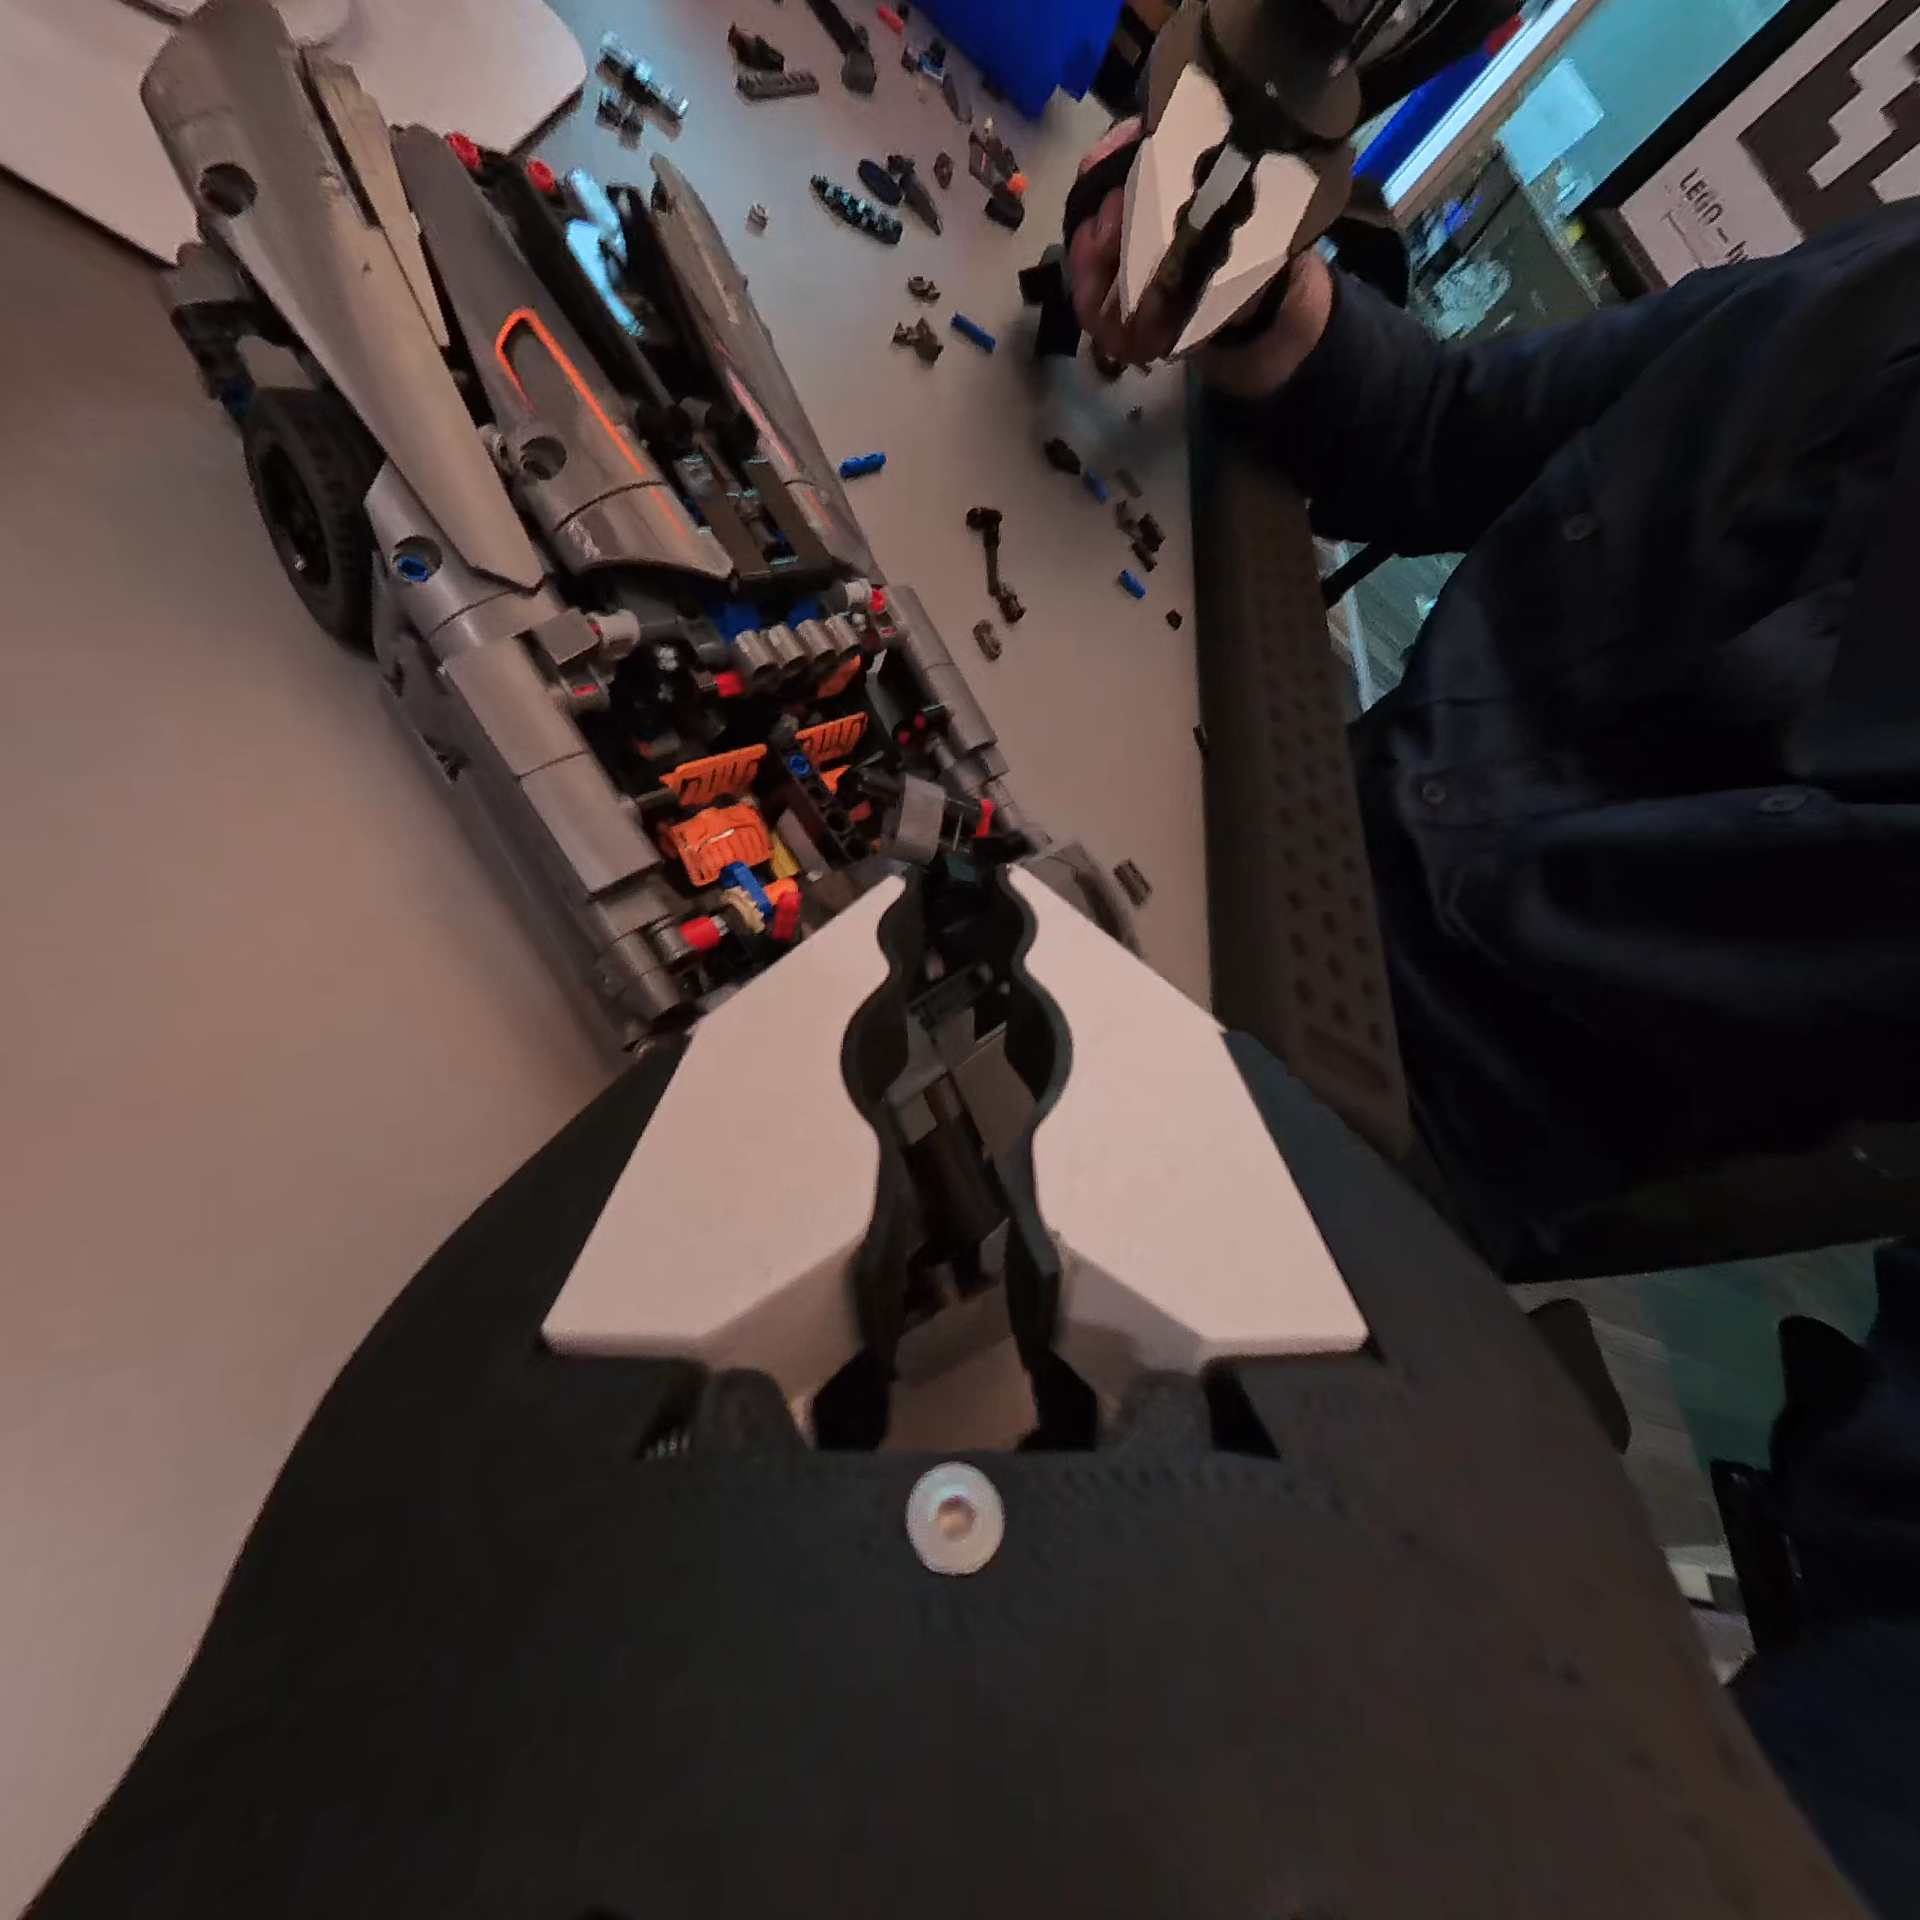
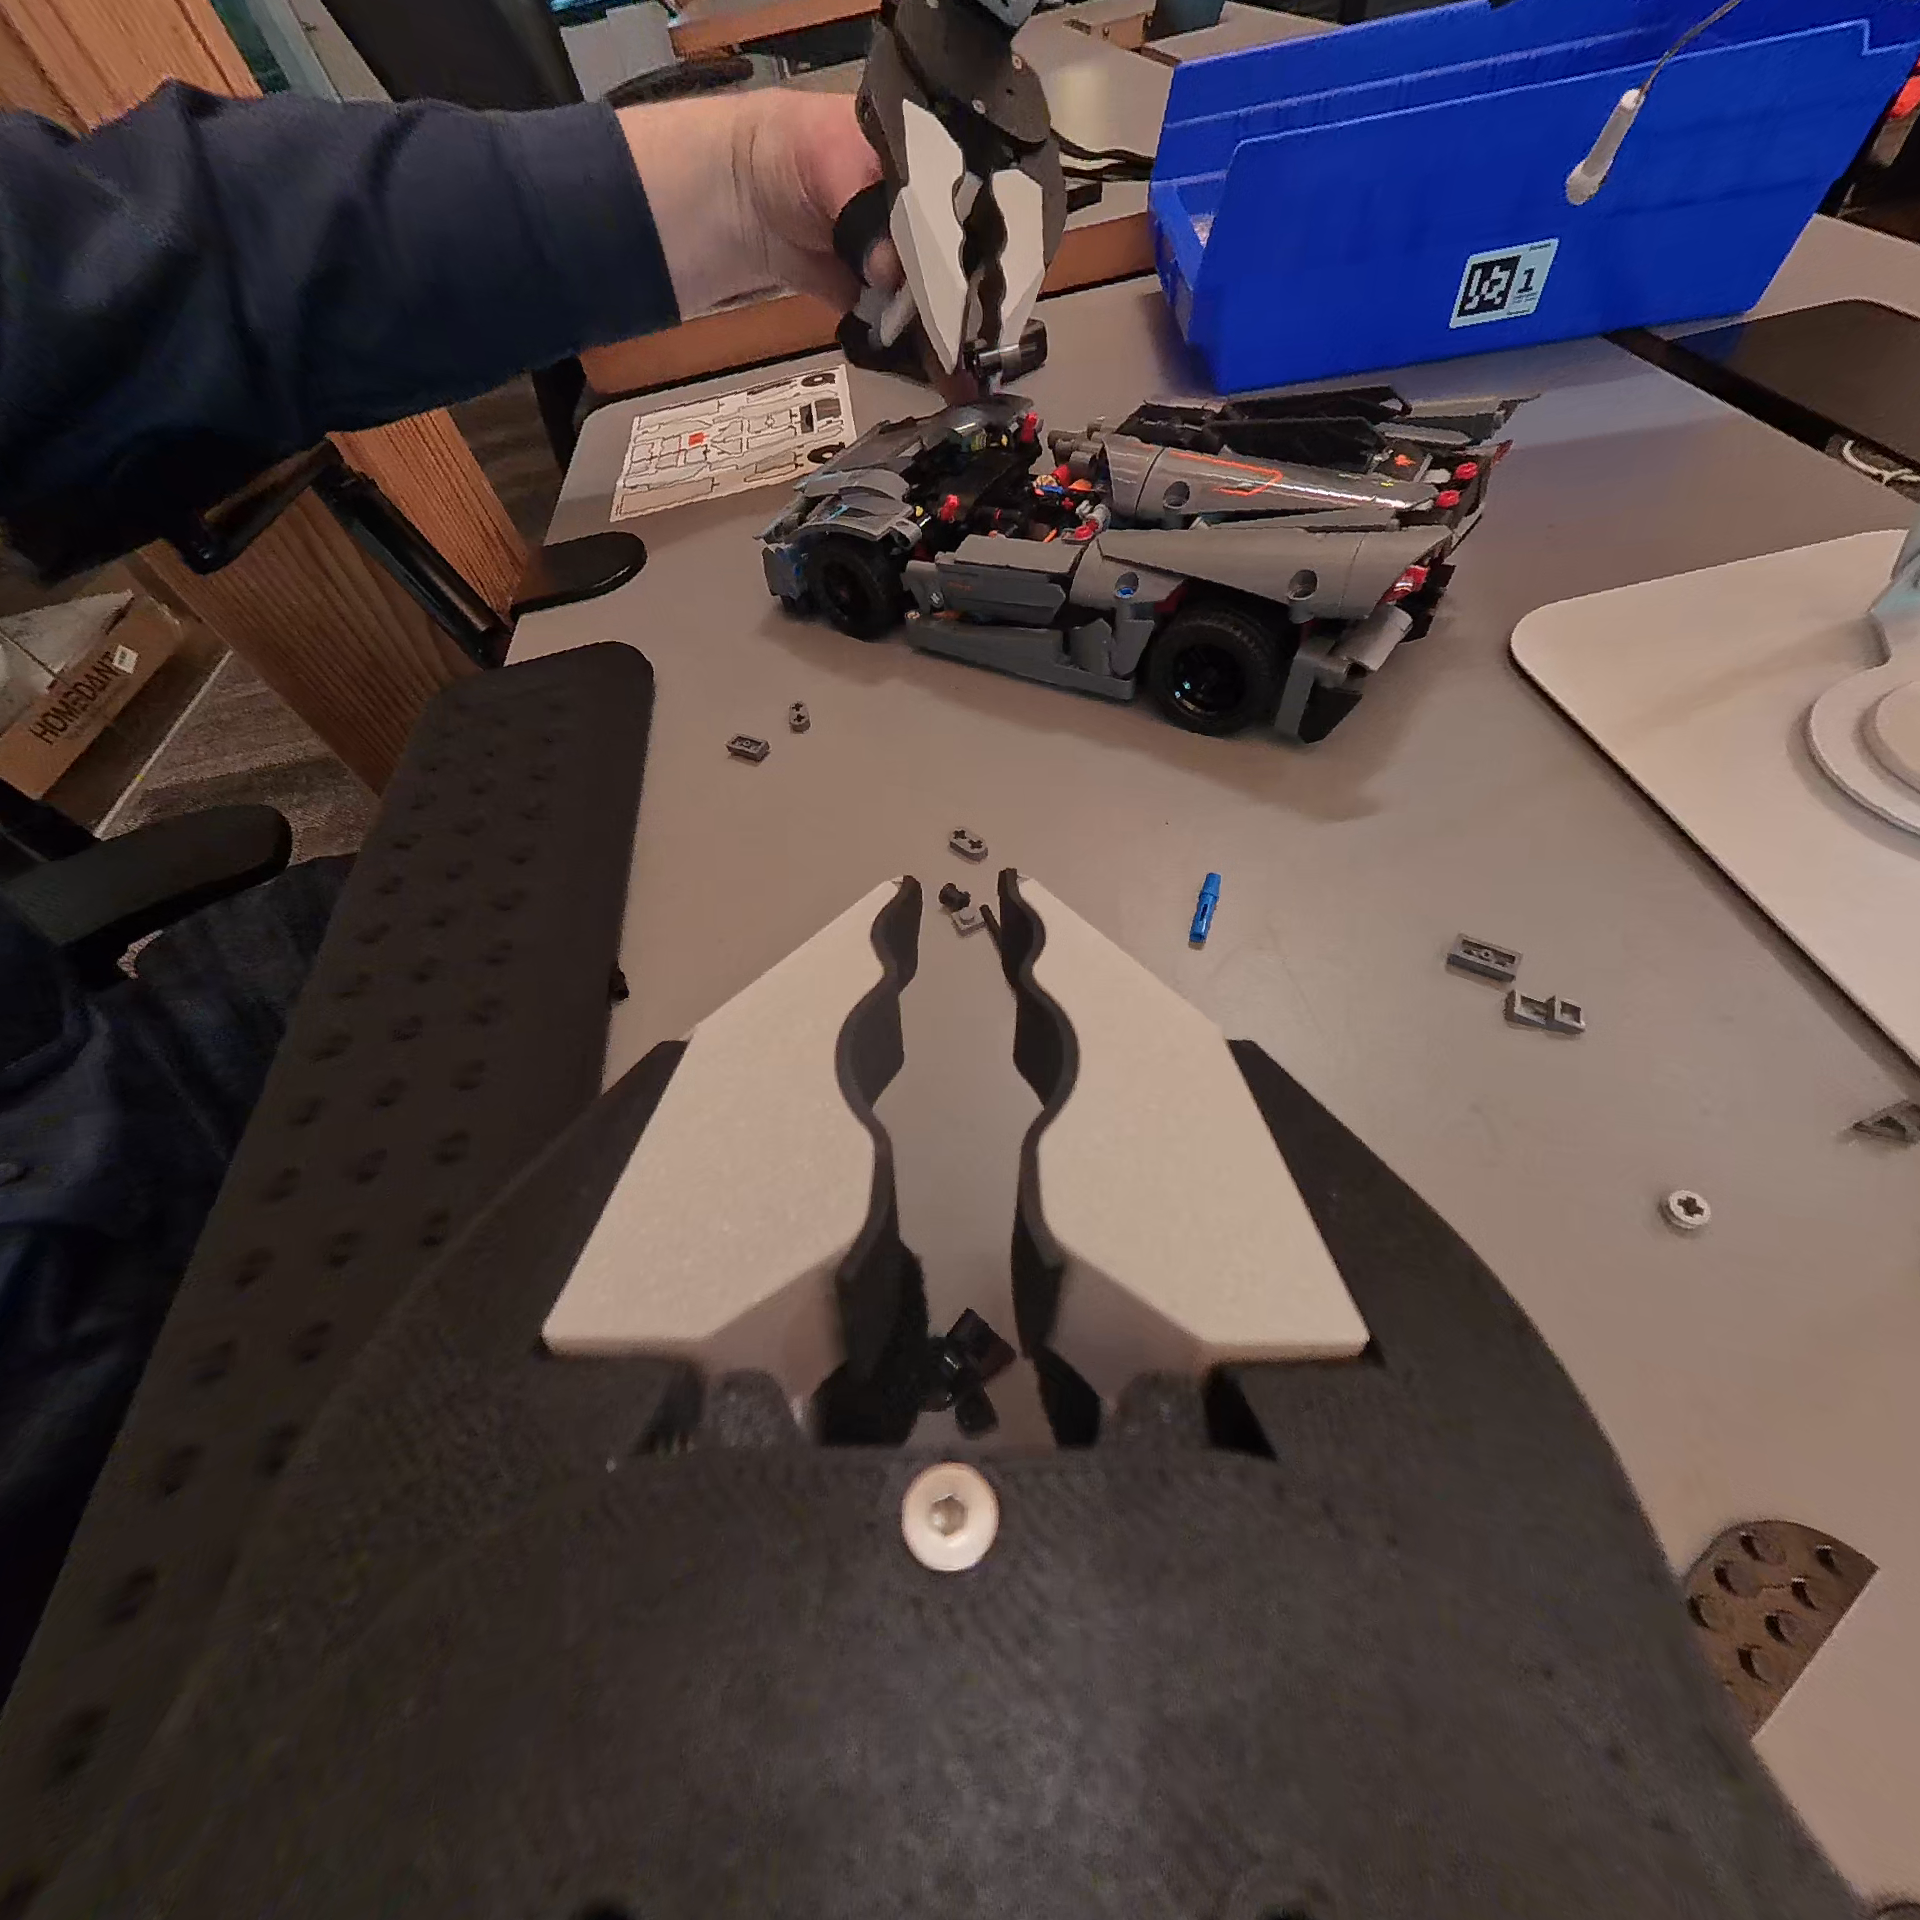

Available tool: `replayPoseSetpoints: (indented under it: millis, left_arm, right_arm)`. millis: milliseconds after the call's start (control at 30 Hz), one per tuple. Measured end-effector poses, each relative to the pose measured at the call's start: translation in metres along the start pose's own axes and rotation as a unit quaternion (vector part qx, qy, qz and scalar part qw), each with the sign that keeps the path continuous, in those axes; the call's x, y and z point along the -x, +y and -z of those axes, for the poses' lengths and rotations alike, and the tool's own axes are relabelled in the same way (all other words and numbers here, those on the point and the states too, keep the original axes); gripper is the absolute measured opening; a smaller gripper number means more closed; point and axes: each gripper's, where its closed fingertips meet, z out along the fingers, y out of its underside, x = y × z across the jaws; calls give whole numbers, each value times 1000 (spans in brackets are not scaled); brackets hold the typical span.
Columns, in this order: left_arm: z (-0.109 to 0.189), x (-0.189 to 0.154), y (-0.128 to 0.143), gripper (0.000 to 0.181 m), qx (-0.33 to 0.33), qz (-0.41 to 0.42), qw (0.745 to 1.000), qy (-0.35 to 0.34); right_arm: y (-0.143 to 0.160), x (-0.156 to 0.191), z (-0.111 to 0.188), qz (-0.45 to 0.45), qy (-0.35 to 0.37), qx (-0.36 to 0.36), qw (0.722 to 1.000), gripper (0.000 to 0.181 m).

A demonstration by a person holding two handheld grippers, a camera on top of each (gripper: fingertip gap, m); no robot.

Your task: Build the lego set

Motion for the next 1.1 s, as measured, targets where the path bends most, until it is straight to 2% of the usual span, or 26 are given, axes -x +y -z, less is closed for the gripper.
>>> replayPoseSetpoints:
  millis: [233, 500, 733, 800, 900, 1000, 1100]
  left_arm:
    - [-19, -14, 2, 10, 3, -2, 1000, 12]
    - [-38, -28, -16, 10, -33, -4, 999, 6]
    - [-99, -52, -38, 10, -28, 10, 1000, -4]
    - [-122, -65, -44, 10, -32, 0, 999, 11]
    - [-145, -65, -41, 10, -9, 4, 1000, -5]
    - [-129, -57, -42, 10, -26, -7, 999, -36]
    - [-95, -36, -32, 10, -19, -3, 996, -83]
  right_arm:
    - [0, -1, 2, -2, 1, -1, 1000, 13]
    - [0, 1, 1, -1, -3, 1, 1000, 13]
    - [-1, 2, 2, 0, -5, 1, 1000, 13]
    - [-1, 3, 2, 2, -5, 2, 1000, 13]
    - [-2, 3, 2, 7, -3, 1, 1000, 13]
    - [-1, 1, 2, 13, 4, 3, 1000, 13]
    - [1, 0, -1, 15, 8, 11, 1000, 13]
